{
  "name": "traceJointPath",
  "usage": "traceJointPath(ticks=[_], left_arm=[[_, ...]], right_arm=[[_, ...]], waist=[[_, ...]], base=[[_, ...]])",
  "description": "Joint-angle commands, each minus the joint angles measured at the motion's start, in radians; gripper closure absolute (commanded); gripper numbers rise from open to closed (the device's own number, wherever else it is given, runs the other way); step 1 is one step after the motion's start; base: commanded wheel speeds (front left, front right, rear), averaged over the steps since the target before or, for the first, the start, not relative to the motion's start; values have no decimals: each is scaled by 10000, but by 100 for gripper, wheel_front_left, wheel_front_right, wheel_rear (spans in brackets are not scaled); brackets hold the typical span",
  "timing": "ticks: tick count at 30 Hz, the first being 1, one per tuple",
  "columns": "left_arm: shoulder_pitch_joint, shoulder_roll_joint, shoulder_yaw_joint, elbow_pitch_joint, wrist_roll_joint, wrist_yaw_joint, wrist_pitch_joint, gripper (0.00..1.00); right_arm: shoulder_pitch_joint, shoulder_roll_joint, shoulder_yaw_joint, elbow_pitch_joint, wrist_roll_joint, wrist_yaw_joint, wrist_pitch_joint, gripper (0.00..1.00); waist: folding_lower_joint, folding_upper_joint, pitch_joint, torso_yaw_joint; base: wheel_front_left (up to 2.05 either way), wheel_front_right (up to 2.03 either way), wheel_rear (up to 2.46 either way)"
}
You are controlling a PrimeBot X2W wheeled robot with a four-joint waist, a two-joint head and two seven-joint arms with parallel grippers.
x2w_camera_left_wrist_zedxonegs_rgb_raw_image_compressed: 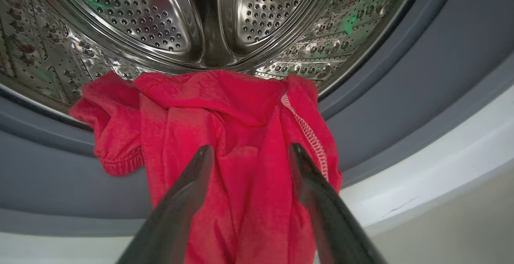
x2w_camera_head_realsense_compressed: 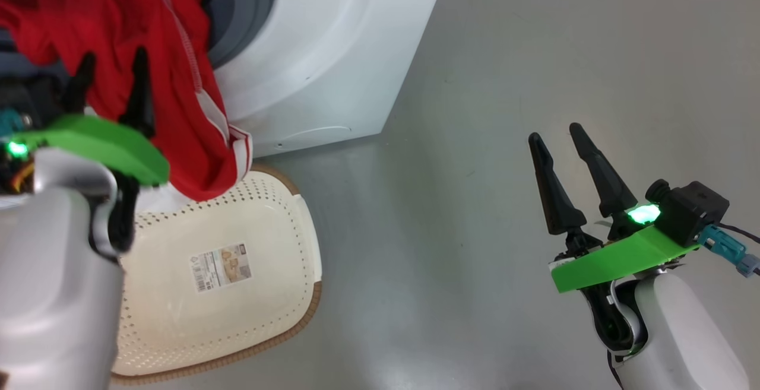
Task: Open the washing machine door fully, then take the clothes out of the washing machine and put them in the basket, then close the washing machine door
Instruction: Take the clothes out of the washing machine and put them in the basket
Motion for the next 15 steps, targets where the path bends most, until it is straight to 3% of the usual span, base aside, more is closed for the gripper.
traceJointPath(ticks=[1, 15], left_arm=[[-386, 413, 258, -79, -47, -24, 55, 0], [-3310, 633, 72, 3379, 90, 61, 580, 0]], right_arm=[[-34, 33, 202, -255, 52, 16, -48, 0], [-304, 292, 331, -270, 70, 16, -48, 0]], waist=[[0, 0, 89, -74], [0, 0, 624, -676]], base=[[0, 0, 0], [0, 0, 0]])
